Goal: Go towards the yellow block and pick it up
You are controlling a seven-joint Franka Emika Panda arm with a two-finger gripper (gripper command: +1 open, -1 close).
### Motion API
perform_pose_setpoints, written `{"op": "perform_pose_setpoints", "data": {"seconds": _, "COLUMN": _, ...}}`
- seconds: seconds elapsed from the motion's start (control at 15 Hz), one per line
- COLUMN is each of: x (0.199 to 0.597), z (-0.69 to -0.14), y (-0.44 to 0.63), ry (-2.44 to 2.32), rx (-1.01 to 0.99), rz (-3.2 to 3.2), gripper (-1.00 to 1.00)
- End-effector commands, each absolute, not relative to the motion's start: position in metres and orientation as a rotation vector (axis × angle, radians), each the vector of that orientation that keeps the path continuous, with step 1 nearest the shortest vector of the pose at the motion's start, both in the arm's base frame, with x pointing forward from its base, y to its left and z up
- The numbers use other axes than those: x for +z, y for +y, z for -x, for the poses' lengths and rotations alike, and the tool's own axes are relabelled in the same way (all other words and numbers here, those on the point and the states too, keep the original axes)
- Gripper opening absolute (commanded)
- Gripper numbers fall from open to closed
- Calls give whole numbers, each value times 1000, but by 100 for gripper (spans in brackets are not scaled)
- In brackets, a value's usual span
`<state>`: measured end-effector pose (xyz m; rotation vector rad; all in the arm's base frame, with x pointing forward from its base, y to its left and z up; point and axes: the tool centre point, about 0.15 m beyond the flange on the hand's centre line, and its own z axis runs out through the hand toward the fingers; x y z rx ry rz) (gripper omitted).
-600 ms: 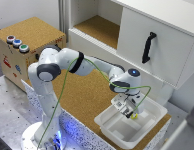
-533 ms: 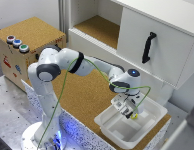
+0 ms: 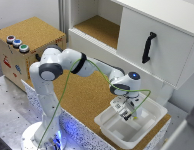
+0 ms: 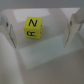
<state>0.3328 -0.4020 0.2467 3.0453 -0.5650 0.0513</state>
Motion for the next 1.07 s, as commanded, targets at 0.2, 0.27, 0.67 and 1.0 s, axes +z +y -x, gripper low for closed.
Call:
{"op": "perform_pose_setpoints", "data": {"seconds": 0.2, "x": 241, "z": -369, "y": -398, "ry": -684, "rx": 103, "rz": -3072, "gripper": 100}}
{"op": "perform_pose_setpoints", "data": {"seconds": 0.27, "x": 240, "z": -370, "y": -396, "ry": -684, "rx": 107, "rz": -3058, "gripper": 100}}
{"op": "perform_pose_setpoints", "data": {"seconds": 0.67, "x": 214, "z": -387, "y": -394, "ry": -743, "rx": 136, "rz": -2975, "gripper": 100}}
{"op": "perform_pose_setpoints", "data": {"seconds": 1.0, "x": 210, "z": -397, "y": -400, "ry": -745, "rx": 137, "rz": -2976, "gripper": -100}}
